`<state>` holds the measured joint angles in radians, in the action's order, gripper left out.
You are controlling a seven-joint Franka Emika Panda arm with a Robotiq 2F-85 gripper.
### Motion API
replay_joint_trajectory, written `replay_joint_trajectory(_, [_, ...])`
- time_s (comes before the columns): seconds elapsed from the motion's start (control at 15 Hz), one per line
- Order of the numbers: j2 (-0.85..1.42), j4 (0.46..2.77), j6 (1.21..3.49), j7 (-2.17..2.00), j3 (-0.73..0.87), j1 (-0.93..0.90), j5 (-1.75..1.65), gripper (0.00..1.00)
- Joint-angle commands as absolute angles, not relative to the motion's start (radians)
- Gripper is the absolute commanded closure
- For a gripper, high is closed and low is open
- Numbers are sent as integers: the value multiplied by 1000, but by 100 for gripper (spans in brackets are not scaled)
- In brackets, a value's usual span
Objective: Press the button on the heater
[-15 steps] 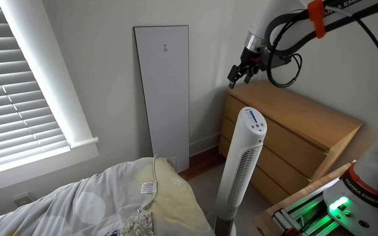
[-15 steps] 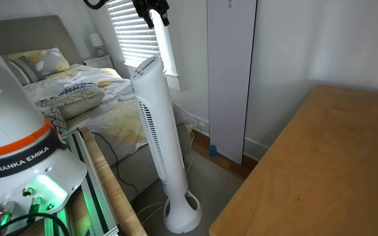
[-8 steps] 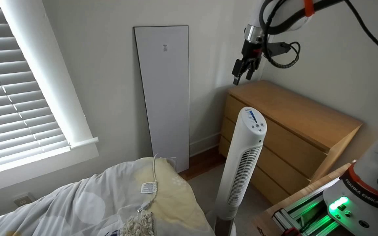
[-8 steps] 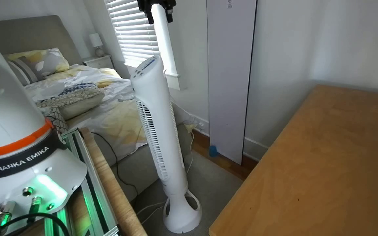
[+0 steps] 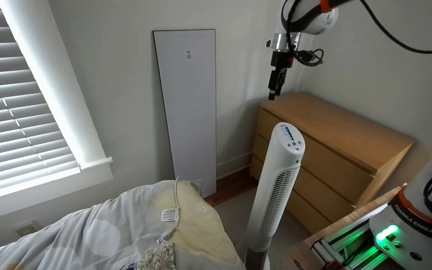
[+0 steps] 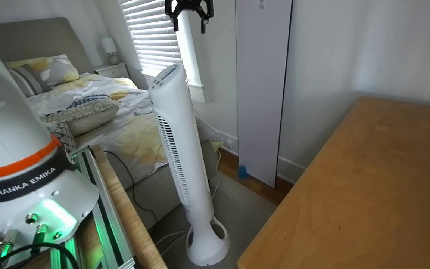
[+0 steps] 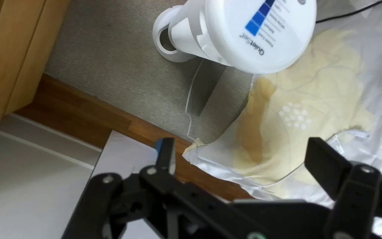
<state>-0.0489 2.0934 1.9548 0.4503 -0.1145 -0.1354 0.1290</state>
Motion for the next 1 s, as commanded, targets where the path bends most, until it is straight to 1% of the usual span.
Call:
replay_joint_trajectory(0.0, [29,2056,1901,659,-102,-127,198,0])
replay_joint_trajectory(0.2, [85,2025,1849,809,-103,-108,269,0])
replay_joint_trajectory(0.27, [43,2070,1907,724,-109,-112,216,0])
replay_joint_trajectory(0.47, [78,2042,1877,778,-110,-102,244,0])
replay_joint_trajectory(0.93, [82,2037,1877,786,-111,-102,246,0])
